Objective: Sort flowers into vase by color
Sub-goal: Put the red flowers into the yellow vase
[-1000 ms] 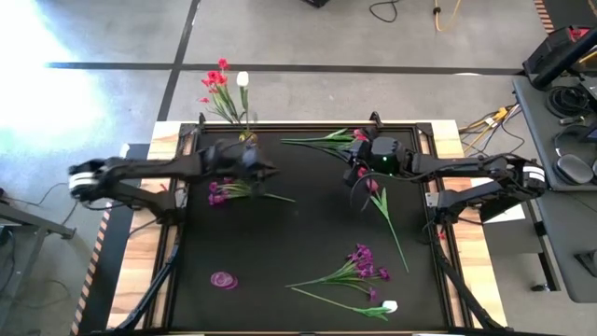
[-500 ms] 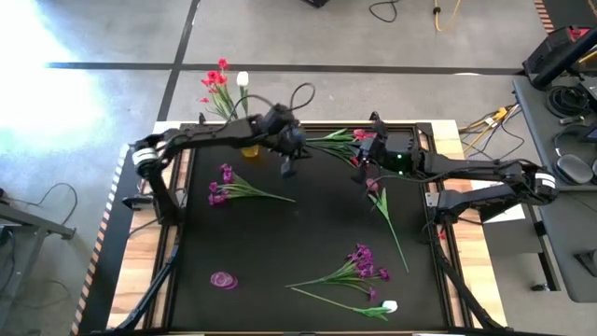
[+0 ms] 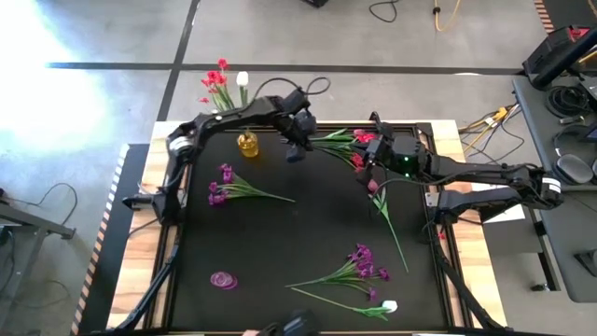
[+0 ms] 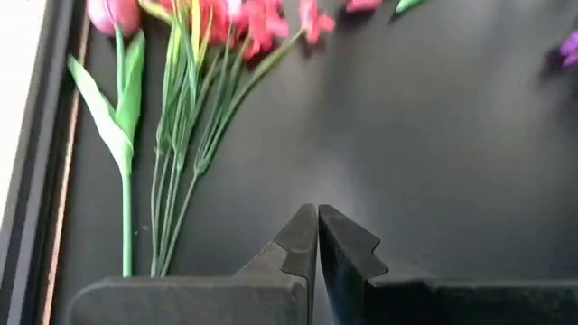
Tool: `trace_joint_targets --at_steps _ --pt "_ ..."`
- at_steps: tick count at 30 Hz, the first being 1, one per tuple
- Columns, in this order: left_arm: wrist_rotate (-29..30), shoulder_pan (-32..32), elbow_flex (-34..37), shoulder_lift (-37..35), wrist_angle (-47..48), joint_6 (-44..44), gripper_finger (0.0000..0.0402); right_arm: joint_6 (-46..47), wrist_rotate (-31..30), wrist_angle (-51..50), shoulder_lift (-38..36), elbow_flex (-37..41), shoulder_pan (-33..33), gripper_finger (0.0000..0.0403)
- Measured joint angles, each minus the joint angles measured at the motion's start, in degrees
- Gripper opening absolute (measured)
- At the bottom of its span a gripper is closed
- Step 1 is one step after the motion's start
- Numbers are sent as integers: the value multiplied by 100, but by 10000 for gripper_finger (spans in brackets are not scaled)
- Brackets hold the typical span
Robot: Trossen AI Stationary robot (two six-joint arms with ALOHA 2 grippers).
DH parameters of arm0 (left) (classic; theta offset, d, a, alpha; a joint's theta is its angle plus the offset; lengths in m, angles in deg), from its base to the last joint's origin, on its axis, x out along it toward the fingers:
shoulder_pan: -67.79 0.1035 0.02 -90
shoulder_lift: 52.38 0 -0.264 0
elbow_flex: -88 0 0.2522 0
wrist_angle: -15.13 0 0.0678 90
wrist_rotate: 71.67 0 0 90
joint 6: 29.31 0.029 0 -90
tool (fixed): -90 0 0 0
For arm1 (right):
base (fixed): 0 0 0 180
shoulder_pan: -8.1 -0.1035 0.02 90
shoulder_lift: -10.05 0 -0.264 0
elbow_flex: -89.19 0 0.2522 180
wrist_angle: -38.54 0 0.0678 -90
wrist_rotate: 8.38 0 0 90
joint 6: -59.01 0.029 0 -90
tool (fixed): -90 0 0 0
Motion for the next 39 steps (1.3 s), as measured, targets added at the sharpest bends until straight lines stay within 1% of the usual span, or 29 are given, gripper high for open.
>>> trace_joint_targets --at_steps 6,9,12,19,27,32,39 --pt "252 -7 -1370 827 1249 299 8 -68 0 134 133 3 0 9" --pt "267 -7 -1889 1056 1493 508 5 -83 -1 128 159 3 0 9" --pt "278 10 -2127 1127 1504 636 1 -76 -2 128 159 3 0 9" --pt "278 48 -2200 1074 1450 799 0 -89 -2 126 159 16 0 9" --pt "286 140 -1844 1071 1036 807 0 -128 -2 126 159 16 0 9" --pt "554 220 -1796 1070 909 812 0 -129 -4 130 161 31 0 9" --pt "586 219 -1827 1070 869 918 0 -124 -6 170 161 33 69 9"
